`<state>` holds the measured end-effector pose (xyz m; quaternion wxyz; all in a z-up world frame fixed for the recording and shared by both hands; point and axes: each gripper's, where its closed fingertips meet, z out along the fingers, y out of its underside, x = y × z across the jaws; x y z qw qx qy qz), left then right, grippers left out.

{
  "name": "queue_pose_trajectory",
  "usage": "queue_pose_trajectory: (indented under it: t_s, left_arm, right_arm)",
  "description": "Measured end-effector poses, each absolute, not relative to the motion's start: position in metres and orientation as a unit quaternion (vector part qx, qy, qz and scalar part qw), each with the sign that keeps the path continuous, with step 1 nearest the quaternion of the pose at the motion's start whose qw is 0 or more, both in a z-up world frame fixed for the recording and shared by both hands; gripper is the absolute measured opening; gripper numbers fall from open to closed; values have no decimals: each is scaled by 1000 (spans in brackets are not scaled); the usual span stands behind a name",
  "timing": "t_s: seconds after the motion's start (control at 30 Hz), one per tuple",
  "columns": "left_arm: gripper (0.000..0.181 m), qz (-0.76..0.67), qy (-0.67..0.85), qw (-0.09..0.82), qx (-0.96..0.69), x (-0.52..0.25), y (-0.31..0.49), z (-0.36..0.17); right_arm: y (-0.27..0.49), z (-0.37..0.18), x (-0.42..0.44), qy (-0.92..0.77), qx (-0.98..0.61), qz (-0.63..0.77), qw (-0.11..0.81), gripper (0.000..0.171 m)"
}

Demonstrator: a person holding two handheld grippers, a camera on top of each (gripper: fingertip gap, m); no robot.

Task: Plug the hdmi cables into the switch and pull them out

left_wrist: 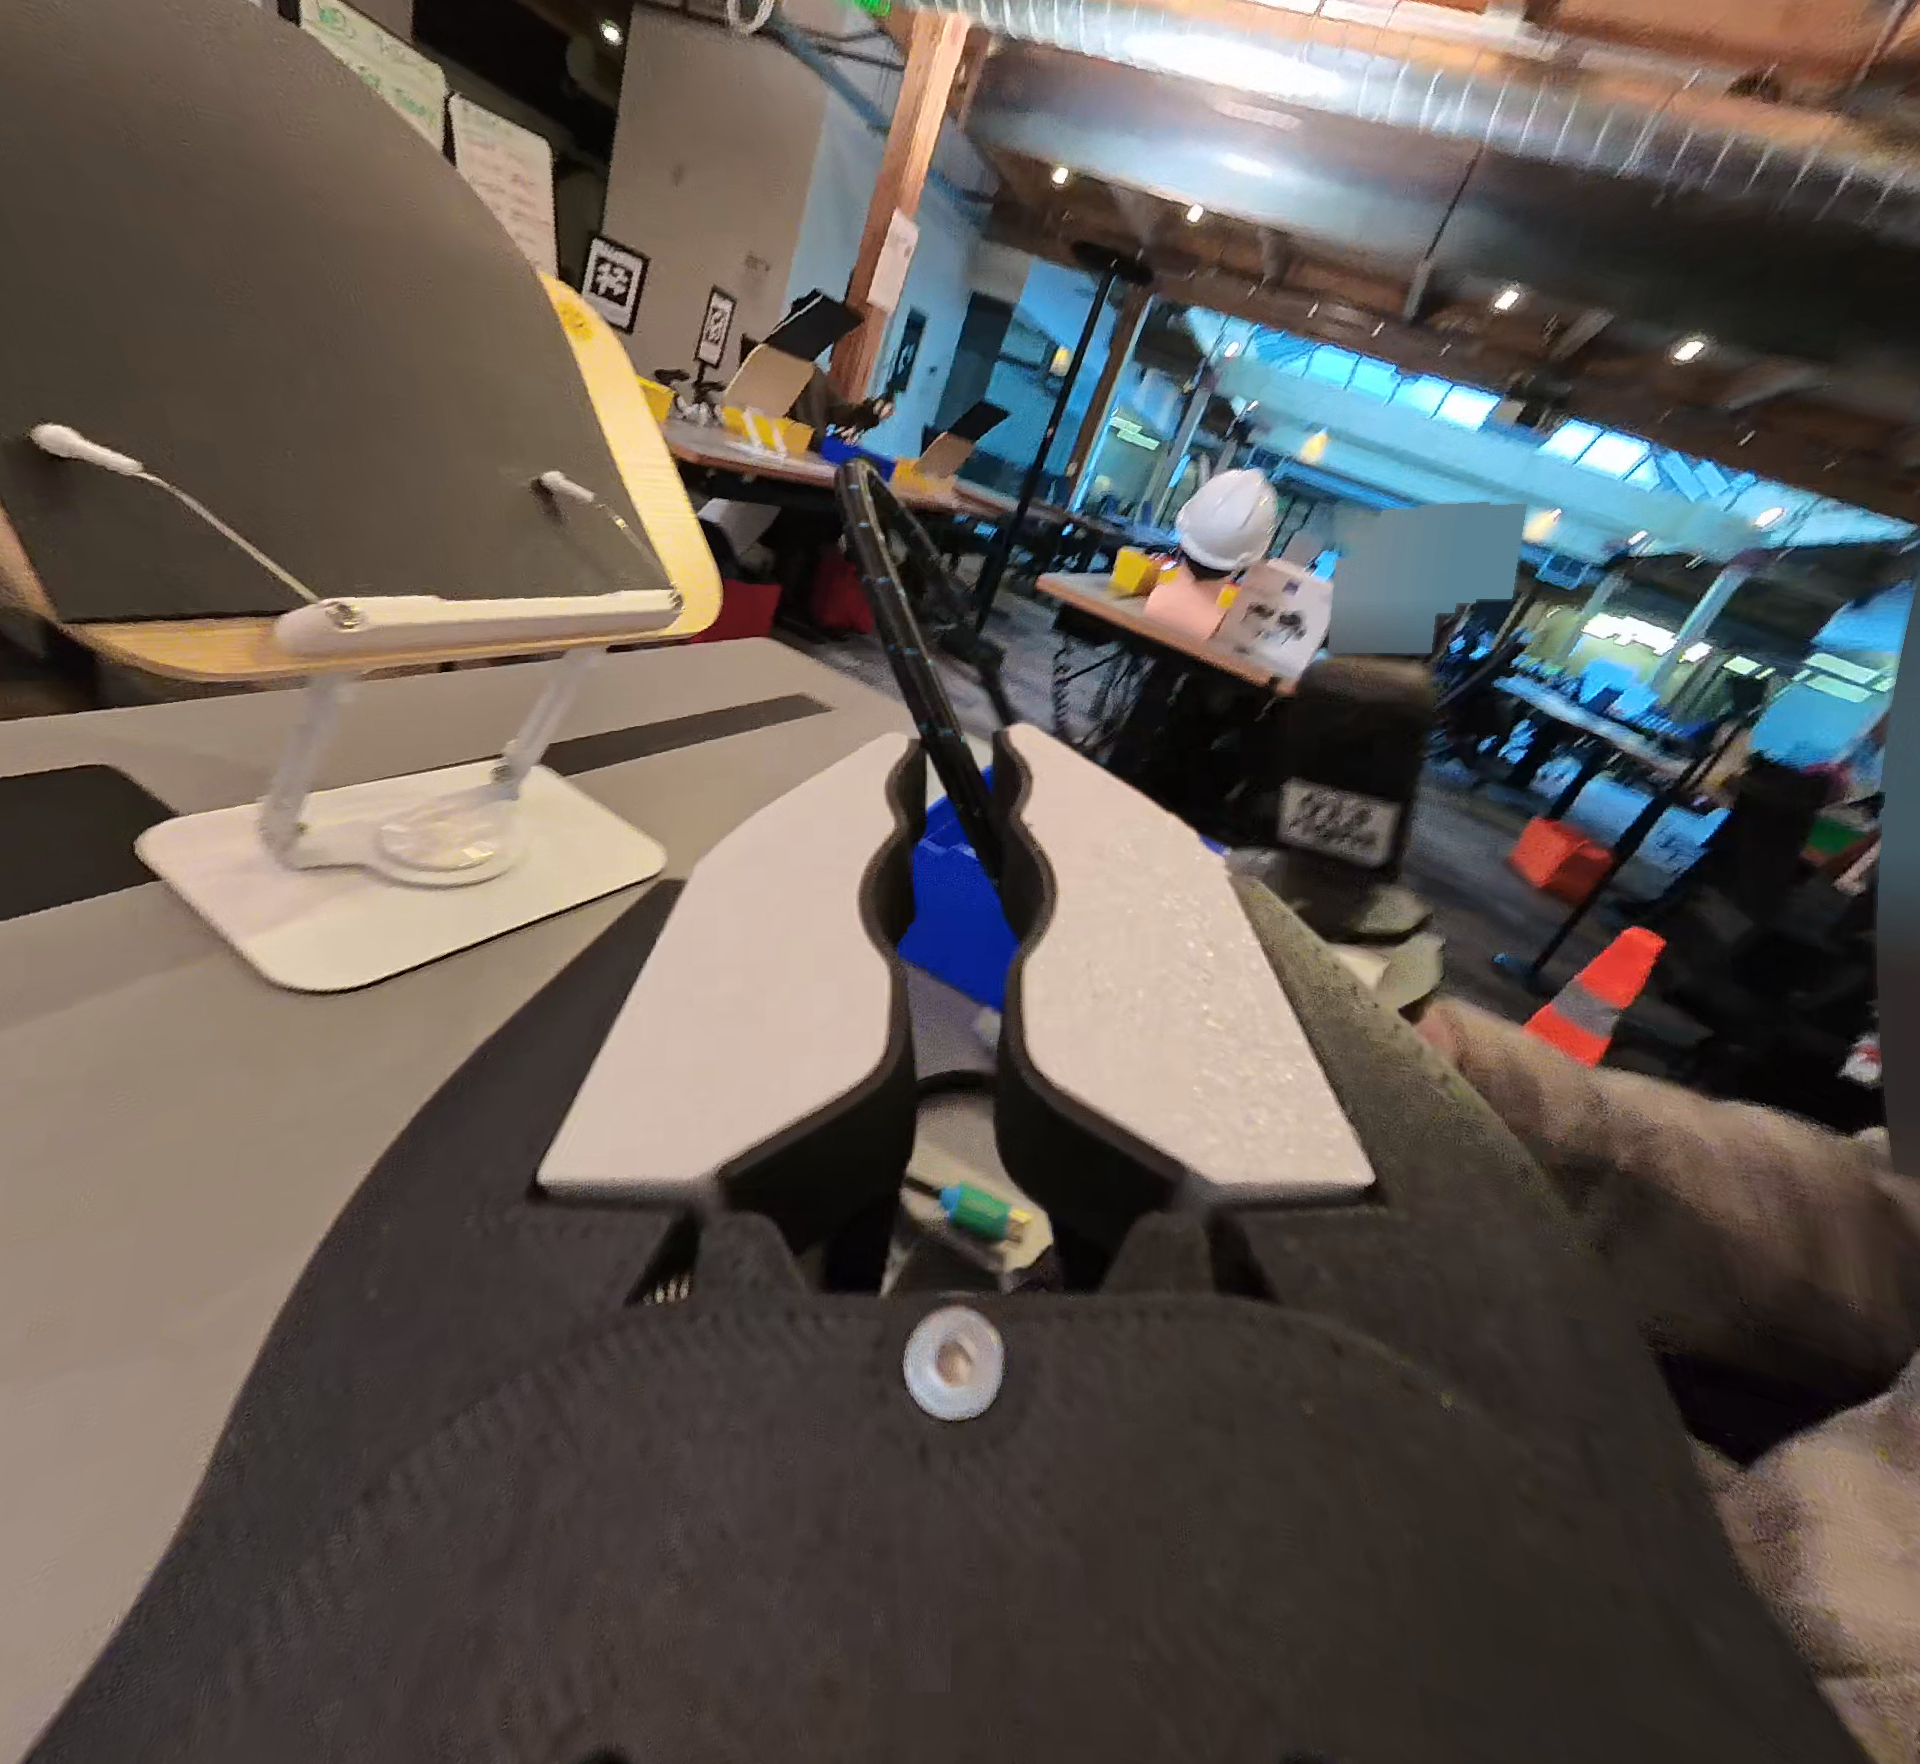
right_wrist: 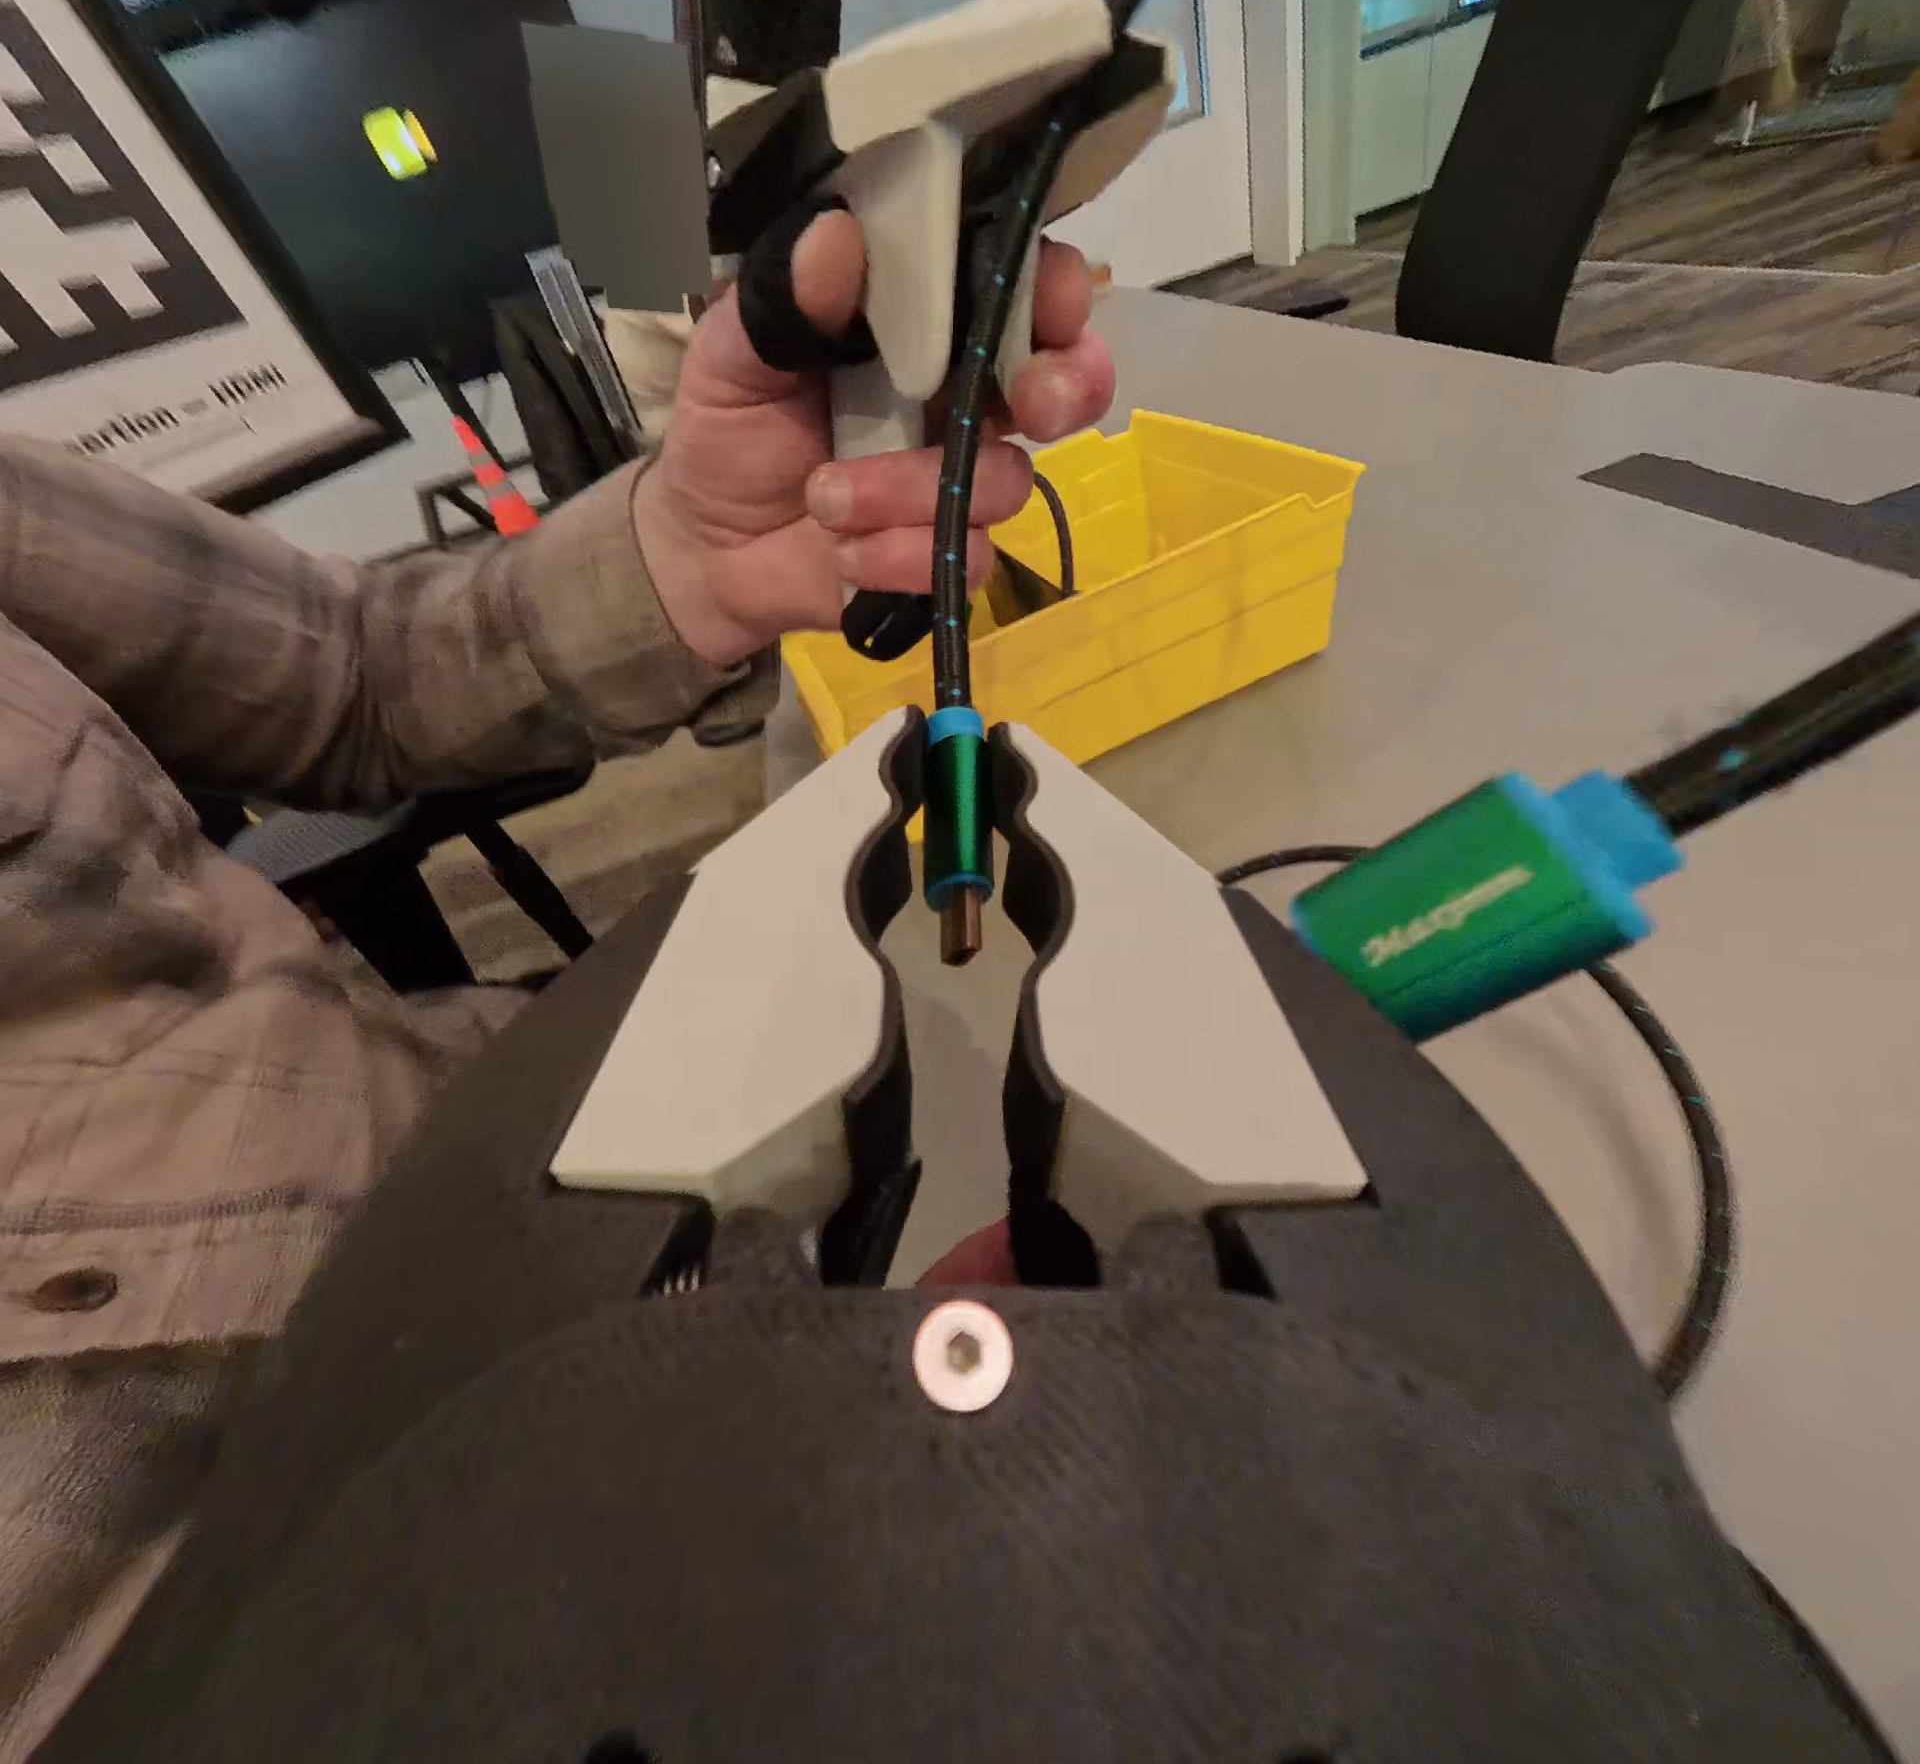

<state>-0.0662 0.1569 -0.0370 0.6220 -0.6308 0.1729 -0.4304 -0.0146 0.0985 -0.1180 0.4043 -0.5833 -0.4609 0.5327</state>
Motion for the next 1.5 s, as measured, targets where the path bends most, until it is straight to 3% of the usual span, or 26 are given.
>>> queue_pose_trajectory:
  t_s: [0.2,0.33,0.73,0.83,0.97,1.23,1.3,1.4,1.5]
  left_arm:
    - [36,-274,244,660,-656,-93,163,-39]
    - [45,-143,317,663,-663,-102,163,-44]
    - [82,-511,300,495,-636,35,150,-74]
    - [68,-498,316,489,-643,55,154,-79]
    - [8,-476,315,494,-656,63,163,-86]
    - [1,-106,308,601,-729,-41,230,-53]
    - [1,76,322,617,-714,-87,244,-32]
    - [0,339,351,577,-655,-152,255,-2]
    - [0,483,392,479,-619,-191,259,2]
  right_arm:
    - [102,-104,14,-500,-593,486,402,9]
    - [86,-83,25,-493,-556,545,388,9]
    - [13,-74,1,-468,-470,679,315,9]
    - [0,-72,1,-466,-454,696,304,8]
    - [-7,-72,2,-465,-447,700,305,9]
    - [9,-69,24,-455,-485,659,351,8]
    - [20,-69,33,-448,-508,637,368,9]
    - [41,-72,53,-449,-553,576,402,9]
    - [65,-56,77,-415,-584,548,432,9]
